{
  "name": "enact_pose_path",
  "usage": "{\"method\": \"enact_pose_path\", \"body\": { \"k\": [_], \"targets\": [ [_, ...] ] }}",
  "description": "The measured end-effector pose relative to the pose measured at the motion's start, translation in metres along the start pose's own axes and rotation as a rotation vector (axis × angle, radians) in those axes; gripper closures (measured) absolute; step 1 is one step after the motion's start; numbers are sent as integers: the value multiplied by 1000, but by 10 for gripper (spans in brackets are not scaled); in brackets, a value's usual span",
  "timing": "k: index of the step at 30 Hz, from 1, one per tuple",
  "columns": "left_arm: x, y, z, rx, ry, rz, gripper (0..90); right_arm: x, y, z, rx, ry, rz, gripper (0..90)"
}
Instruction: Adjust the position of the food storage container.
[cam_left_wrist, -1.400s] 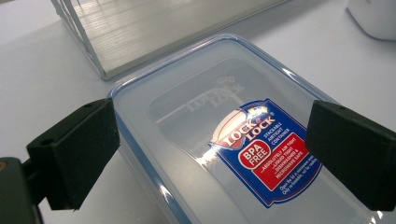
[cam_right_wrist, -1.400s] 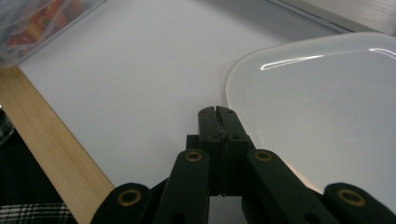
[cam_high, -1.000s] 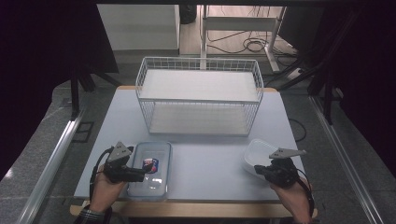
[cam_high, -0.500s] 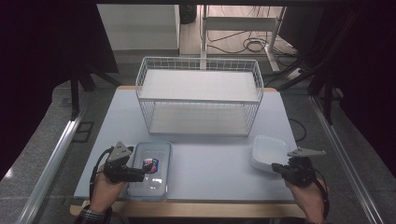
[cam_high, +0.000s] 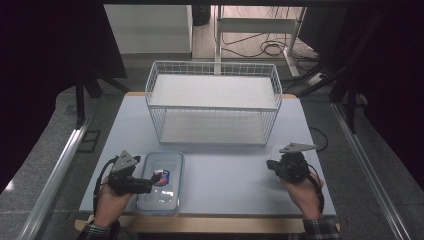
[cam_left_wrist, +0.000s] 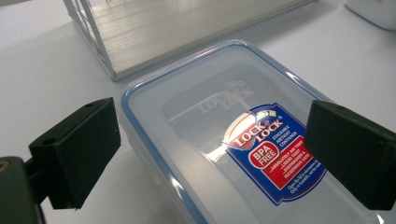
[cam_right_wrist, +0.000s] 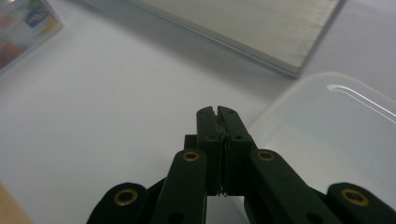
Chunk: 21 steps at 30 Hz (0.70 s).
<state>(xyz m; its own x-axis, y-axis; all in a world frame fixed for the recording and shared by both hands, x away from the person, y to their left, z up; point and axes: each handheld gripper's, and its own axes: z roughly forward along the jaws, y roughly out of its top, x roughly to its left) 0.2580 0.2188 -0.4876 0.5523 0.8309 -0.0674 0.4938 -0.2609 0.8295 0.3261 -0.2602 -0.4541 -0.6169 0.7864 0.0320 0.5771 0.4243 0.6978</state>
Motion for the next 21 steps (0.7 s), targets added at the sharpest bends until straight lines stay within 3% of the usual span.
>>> {"method": "enact_pose_path", "body": {
  "k": [3, 5, 7, 10, 12, 14, 15, 16, 17, 18, 19, 20, 21],
  "targets": [
    [3, -1, -1, 2, 5, -8, 38, 3, 5, 19, 40, -15, -21, 872],
    [4, -1, -2, 6, 7, -13, 38, 3, 4, 23, 66, -47, -36, 884],
    [6, -2, -3, 9, 8, -20, 38, -1, 0, 19, 57, -49, -16, 887],
    [8, -2, -5, 16, 12, -26, 38, -6, -6, 10, 65, -101, -8, 887],
    [12, -4, -9, 21, -1, -26, 40, -11, -9, 6, 51, -88, 25, 887],
    [15, -6, -14, 32, 4, -17, 72, -9, -11, 4, 43, -94, 20, 886],
    [17, -9, -17, 43, 15, -11, 103, -7, -11, 3, 36, -87, 13, 886],
    [17, -9, -17, 43, 15, -11, 182, -7, -11, 3, 36, -87, 13, 886],
    [22, -16, -24, 81, 21, 4, 292, -3, -11, 2, 20, -62, 6, 882],
    [22, -16, -24, 81, 21, 4, 345, -1, -11, 2, 19, -58, 5, 879],
    [31, -24, -31, 93, -14, -36, 396, 2, -12, 3, 18, -51, -3, 875],
    [36, -28, -34, 101, -45, -53, 513, 4, -12, 3, 18, -44, -6, 872],
    [38, -31, -36, 116, -46, -54, 584, 7, -13, 3, 19, -35, -10, 869]
  ]
}}
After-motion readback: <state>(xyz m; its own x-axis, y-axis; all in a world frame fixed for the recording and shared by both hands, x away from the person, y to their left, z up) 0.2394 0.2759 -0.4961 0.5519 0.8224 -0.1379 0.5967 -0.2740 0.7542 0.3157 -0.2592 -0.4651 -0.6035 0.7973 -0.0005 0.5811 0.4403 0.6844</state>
